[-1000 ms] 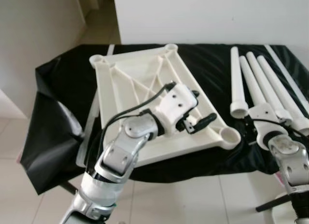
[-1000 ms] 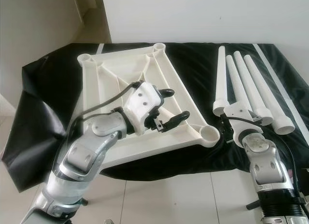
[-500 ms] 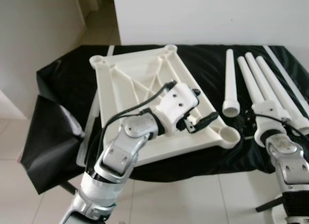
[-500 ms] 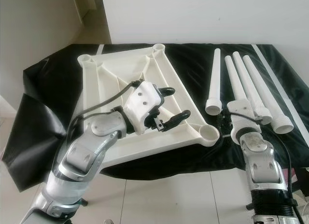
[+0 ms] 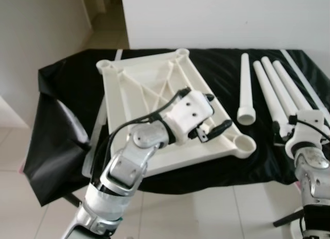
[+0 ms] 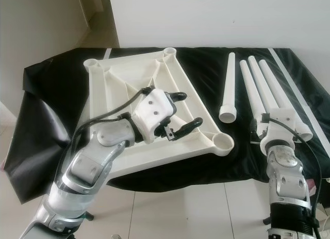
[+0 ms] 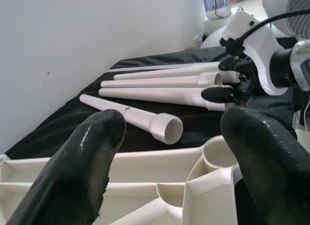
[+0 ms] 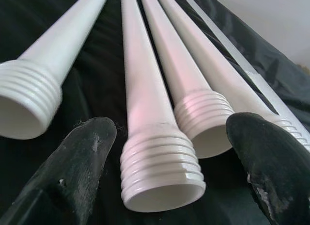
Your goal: Building children table
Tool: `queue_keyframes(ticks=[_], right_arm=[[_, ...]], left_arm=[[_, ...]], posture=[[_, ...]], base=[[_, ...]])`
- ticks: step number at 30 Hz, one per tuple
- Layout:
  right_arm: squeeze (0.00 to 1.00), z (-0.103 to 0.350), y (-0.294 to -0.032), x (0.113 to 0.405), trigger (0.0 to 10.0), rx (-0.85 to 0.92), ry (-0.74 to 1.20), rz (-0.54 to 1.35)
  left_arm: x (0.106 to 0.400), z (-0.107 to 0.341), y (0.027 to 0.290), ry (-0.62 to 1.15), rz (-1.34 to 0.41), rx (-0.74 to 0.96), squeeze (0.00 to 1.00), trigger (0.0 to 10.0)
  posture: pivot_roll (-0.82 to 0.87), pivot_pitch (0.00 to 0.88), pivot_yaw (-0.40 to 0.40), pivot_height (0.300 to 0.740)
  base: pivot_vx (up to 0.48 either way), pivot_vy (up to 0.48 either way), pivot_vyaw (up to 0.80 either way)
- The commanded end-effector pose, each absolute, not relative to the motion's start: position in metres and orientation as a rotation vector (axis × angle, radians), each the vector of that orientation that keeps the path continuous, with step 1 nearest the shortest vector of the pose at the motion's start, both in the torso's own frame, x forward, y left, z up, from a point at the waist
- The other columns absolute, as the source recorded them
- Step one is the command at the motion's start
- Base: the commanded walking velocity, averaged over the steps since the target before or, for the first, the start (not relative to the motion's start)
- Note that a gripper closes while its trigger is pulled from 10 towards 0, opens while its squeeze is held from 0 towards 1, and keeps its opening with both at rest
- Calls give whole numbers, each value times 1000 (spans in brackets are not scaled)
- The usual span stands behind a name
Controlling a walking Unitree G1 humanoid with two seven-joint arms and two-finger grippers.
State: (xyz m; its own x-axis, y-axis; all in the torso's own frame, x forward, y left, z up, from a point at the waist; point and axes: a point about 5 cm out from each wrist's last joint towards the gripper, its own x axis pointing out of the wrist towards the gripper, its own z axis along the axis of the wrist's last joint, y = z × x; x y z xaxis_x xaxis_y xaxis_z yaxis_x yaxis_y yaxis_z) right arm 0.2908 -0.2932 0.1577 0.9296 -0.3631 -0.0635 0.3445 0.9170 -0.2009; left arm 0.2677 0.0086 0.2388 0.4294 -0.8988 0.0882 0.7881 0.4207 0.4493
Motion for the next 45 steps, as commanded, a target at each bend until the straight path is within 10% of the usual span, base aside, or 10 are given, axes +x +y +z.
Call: queue_keyframes(ticks=[1, 2, 13, 14, 45], right_arm=[[769, 159, -292, 295, 10000, -137, 75, -362], [1000, 160, -289, 298, 10000, -115, 64, -352], [1000, 165, -245, 323, 10000, 43, -58, -262], [0, 164, -238, 326, 10000, 56, -62, -249], [0, 134, -224, 358, 10000, 277, 48, -336]], left_arm=[[271, 239, 8, -355, -1032, 381, 0, 10000], [271, 239, 8, -359, -1025, 390, 0, 10000], [288, 244, 10, -414, -894, 481, 0, 10000], [291, 244, 11, -407, -874, 469, 0, 10000], [287, 221, 24, -350, -853, 480, 0, 10000]], posture=[[-73, 50, 18, 740], [-73, 50, 18, 740], [-53, 52, 12, 740], [-50, 54, 9, 740], [41, 51, -14, 740]], base=[[0, 0, 0], [0, 0, 0], [0, 0, 0], [0, 0, 0], [0, 0, 0]])
